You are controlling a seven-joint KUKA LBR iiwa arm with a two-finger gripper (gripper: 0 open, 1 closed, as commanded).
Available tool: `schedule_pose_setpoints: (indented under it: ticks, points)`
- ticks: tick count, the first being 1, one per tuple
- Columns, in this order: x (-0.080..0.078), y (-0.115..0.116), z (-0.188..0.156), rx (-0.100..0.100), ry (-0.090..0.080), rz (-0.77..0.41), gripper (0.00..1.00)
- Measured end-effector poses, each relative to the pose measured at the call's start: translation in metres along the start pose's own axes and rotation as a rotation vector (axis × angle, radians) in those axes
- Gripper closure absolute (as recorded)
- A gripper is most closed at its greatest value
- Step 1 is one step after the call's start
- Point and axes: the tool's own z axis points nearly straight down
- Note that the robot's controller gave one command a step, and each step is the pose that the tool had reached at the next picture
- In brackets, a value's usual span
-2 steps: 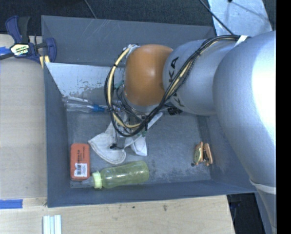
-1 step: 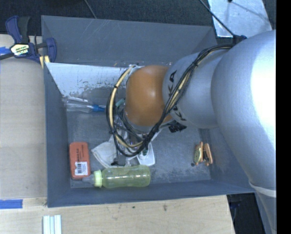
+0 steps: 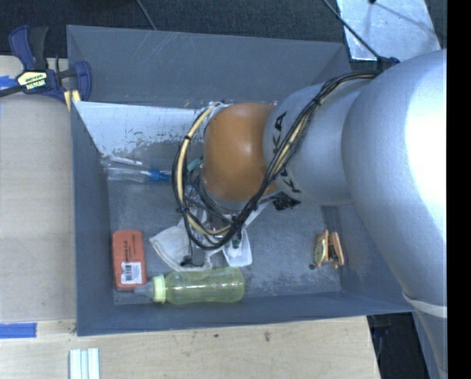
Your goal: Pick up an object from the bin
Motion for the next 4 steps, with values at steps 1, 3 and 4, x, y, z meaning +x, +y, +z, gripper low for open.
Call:
schedule_pose_setpoints:
  ticks: [1,3,4]
  points:
    - [-0.033,0.000,0.000,0.000,-0.001,0.001,0.00]
    - [-0.001,0.000,-0.001,-0.002,-0.003,0.000,1.00]
    - [0.000,0.000,-0.004,-0.001,-0.001,0.000,1.00]
